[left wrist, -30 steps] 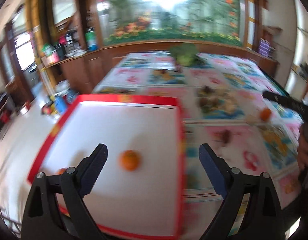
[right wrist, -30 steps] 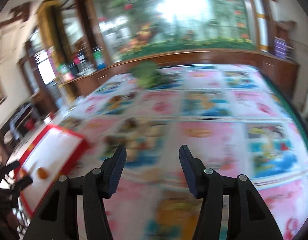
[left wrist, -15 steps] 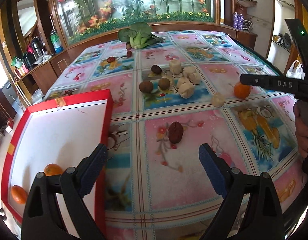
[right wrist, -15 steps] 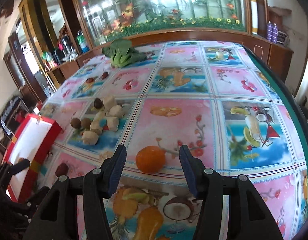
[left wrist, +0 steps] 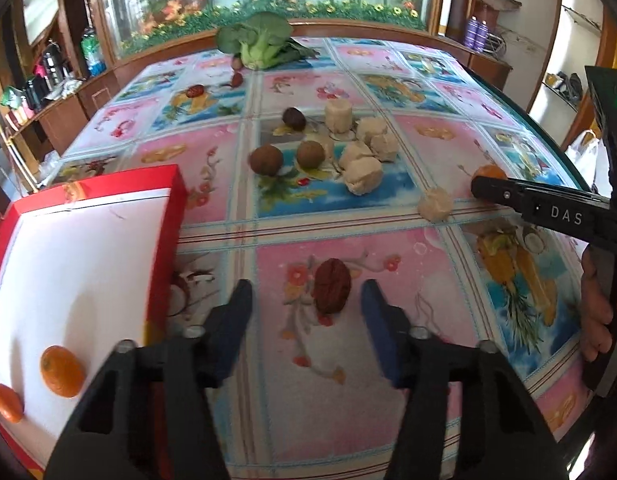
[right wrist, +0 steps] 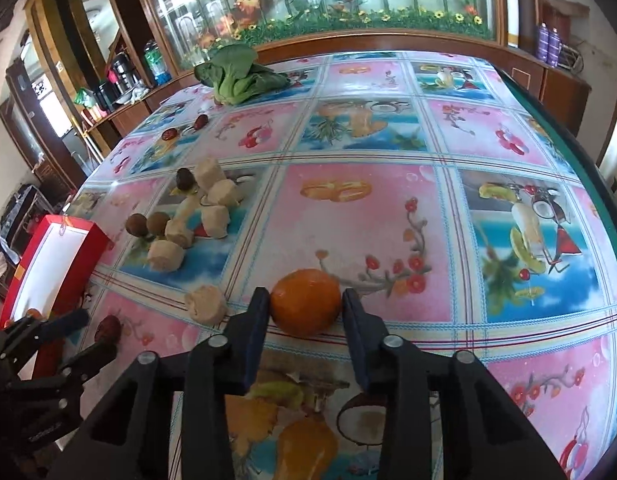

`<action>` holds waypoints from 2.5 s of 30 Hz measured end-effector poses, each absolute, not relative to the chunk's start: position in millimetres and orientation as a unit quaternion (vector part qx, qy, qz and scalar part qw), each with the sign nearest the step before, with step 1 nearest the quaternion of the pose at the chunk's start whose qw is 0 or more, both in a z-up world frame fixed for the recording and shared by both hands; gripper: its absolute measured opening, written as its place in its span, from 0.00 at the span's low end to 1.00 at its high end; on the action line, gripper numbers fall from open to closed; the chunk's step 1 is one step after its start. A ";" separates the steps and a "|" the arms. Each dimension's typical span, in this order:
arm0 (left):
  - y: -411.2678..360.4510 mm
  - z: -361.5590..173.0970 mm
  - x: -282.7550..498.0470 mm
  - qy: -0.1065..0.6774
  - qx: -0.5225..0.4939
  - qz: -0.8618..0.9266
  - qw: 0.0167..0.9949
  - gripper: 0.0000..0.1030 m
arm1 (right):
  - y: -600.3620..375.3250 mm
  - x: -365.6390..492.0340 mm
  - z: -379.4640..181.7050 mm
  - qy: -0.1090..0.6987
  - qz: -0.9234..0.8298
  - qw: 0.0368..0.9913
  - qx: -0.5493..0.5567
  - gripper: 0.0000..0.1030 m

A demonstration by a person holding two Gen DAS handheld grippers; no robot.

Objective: Organize fruits
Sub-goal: 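Grasp the dark red date with the left gripper while the right grasps an orange, then carry the date and orange over the tray and open both grippers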

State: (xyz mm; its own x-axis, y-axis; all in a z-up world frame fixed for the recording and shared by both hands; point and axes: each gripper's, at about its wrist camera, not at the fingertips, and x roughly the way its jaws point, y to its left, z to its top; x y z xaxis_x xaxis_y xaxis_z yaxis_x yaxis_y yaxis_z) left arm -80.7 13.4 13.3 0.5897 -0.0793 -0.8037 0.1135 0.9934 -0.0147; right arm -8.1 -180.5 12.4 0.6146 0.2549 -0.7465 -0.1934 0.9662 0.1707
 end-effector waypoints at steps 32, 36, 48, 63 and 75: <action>17.8 43.0 -107.0 0.401 0.008 -0.050 0.915 0.20 | -206.5 -12.0 31.6 0.347 0.094 0.928 0.096 0.33; 26.6 63.0 -129.6 0.360 0.018 -0.030 0.932 0.20 | -215.5 -8.5 28.2 0.347 0.072 0.929 0.105 0.33; 99.7 74.8 -167.4 0.320 0.001 0.056 0.946 0.20 | -154.4 -50.9 45.3 0.300 0.118 0.940 0.110 0.33; 166.4 54.7 -174.0 0.325 -0.022 0.134 0.936 0.21 | 13.7 -103.4 44.0 0.326 0.340 0.879 0.070 0.33; 200.7 36.4 -171.1 0.342 -0.031 0.175 0.923 0.21 | 60.2 -116.2 23.9 0.354 0.374 0.857 0.012 0.33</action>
State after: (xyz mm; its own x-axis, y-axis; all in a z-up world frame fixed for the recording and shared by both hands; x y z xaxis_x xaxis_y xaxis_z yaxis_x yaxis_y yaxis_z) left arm -171.1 200.7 36.4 0.7044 0.3023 -0.6422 -0.3444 0.9367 0.0632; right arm -116.2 60.2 23.9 0.4691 0.6505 -0.5974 -0.6332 0.7192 0.2859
